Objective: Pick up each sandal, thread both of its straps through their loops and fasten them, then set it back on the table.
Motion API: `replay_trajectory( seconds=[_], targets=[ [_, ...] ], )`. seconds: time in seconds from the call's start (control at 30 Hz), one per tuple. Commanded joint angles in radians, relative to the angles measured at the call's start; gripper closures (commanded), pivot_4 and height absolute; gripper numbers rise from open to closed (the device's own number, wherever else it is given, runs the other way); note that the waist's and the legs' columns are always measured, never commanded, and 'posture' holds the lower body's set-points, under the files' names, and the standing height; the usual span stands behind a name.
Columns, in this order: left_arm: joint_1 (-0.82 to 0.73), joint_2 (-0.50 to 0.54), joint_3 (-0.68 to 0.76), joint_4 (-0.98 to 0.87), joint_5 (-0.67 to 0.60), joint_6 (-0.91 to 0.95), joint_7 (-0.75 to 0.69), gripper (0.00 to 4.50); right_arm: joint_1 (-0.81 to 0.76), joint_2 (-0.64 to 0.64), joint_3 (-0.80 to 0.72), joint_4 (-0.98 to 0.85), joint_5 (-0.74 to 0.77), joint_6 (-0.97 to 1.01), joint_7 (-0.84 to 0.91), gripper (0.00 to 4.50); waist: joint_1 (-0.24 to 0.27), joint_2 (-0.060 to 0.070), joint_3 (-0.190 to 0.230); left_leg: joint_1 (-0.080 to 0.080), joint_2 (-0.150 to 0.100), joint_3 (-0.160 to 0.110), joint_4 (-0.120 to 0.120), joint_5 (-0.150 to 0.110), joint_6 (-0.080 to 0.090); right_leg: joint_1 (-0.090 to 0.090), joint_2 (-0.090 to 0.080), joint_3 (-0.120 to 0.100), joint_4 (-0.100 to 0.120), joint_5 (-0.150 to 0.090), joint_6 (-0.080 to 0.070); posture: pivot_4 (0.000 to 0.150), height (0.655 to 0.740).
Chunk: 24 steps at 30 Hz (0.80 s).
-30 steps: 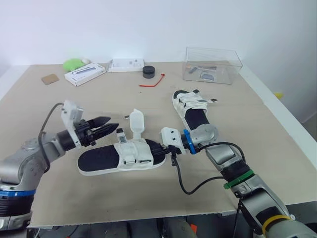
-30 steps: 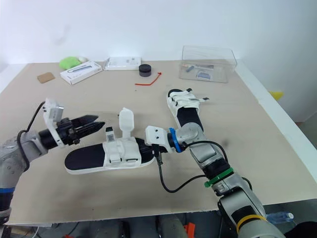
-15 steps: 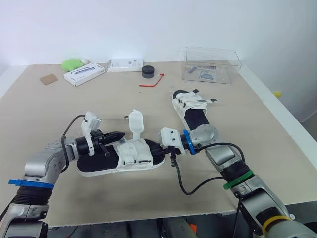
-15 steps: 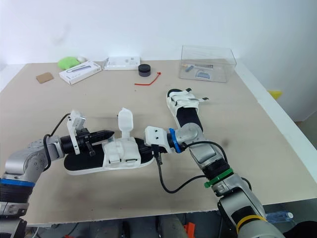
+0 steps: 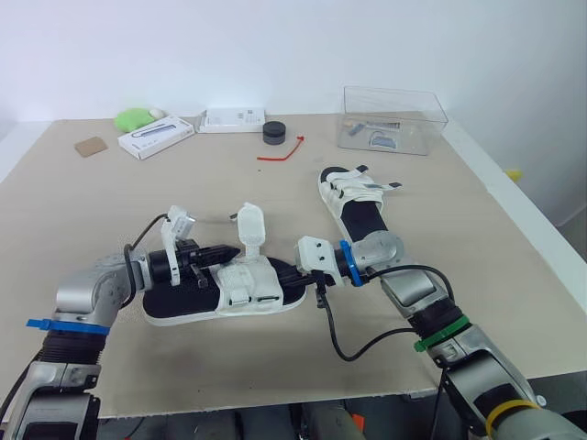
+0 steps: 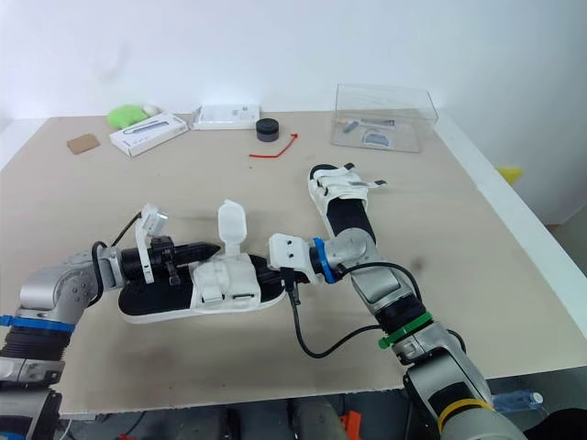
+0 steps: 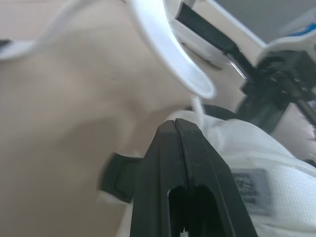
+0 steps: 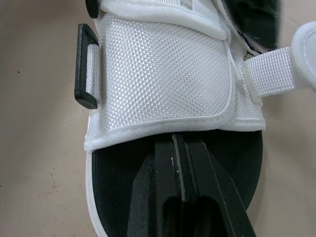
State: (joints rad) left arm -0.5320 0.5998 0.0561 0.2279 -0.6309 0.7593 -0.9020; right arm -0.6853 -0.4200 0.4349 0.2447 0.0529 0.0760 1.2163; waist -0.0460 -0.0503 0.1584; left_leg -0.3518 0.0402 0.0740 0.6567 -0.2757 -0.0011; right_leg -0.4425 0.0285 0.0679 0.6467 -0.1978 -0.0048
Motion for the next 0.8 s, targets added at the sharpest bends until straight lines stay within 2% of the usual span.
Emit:
replay_trajectory(
  seconds=[0.03,0.13,0.17,0.27,0.3,0.4,0.43,0.63,0.8],
  targets=[
    [-0.086,-0.007,0.117,0.083,-0.052,0.048,0.042,4.48,0.018,-0.017,0.032,0.051,-0.064,0.024,-0.009,4.5,0.0,0.0,0.0,0.0,0.0,0.0,0.0,0.0,0.0,0.0,0.0,0.0,0.0,0.0,0.0,0.15,0.74],
    [-0.15,-0.005,0.19,0.121,-0.151,0.207,0.036,3.7,0.018,-0.018,0.03,0.052,-0.065,0.024,-0.01,4.5,-0.001,0.0,0.0,-0.001,0.0,0.0,0.0,0.0,0.0,0.0,0.0,0.0,0.0,0.0,0.0,0.15,0.74],
    [-0.169,-0.005,0.212,0.133,-0.183,0.269,0.041,3.18,0.018,-0.018,0.03,0.052,-0.066,0.025,-0.01,4.5,-0.002,0.0,0.0,-0.001,0.0,0.0,0.0,0.0,0.0,0.0,0.0,0.0,0.0,0.0,0.0,0.15,0.74],
    [-0.242,-0.035,0.297,0.219,-0.278,0.474,0.107,2.13,0.019,-0.017,0.029,0.052,-0.066,0.025,-0.012,4.5,-0.002,0.0,0.0,-0.001,0.0,0.001,0.0,0.0,0.0,0.0,0.0,0.0,0.0,0.0,0.001,0.15,0.74],
    [-0.277,-0.057,0.332,0.272,-0.316,0.563,0.134,1.59,0.019,-0.016,0.03,0.052,-0.066,0.025,-0.012,4.5,-0.001,0.0,0.0,0.0,0.0,0.0,0.0,0.0,0.0,0.0,0.0,0.0,0.0,0.0,0.001,0.15,0.74],
    [-0.301,-0.101,0.343,0.284,-0.313,0.623,0.187,0.32,0.017,-0.014,0.03,0.052,-0.066,0.026,-0.012,4.5,-0.001,0.0,0.0,-0.001,-0.001,-0.002,0.002,0.0,0.0,0.001,0.0,-0.003,0.0,0.001,0.002,0.15,0.74],
    [-0.3,-0.106,0.334,0.278,-0.298,0.623,0.201,0.06,0.016,-0.014,0.03,0.054,-0.066,0.024,-0.012,4.5,-0.002,0.0,0.0,-0.001,-0.001,-0.002,0.002,0.0,0.0,0.001,-0.001,-0.003,0.0,0.001,0.002,0.15,0.74],
    [-0.301,-0.121,0.313,0.295,-0.272,0.66,0.236,0.06,0.016,-0.017,0.028,0.054,-0.067,0.023,-0.012,4.5,-0.004,0.0,0.0,-0.002,0.0,-0.005,0.002,0.001,-0.002,0.0,-0.001,-0.002,0.001,0.001,0.001,0.15,0.74],
    [-0.347,-0.158,0.334,0.39,-0.247,0.62,0.257,0.06,0.019,-0.017,0.029,0.053,-0.067,0.024,-0.013,4.5,-0.002,-0.001,0.0,-0.002,-0.002,-0.007,0.002,0.003,-0.006,0.001,-0.002,-0.004,0.001,0.001,0.001,0.15,0.74]
  ],
)
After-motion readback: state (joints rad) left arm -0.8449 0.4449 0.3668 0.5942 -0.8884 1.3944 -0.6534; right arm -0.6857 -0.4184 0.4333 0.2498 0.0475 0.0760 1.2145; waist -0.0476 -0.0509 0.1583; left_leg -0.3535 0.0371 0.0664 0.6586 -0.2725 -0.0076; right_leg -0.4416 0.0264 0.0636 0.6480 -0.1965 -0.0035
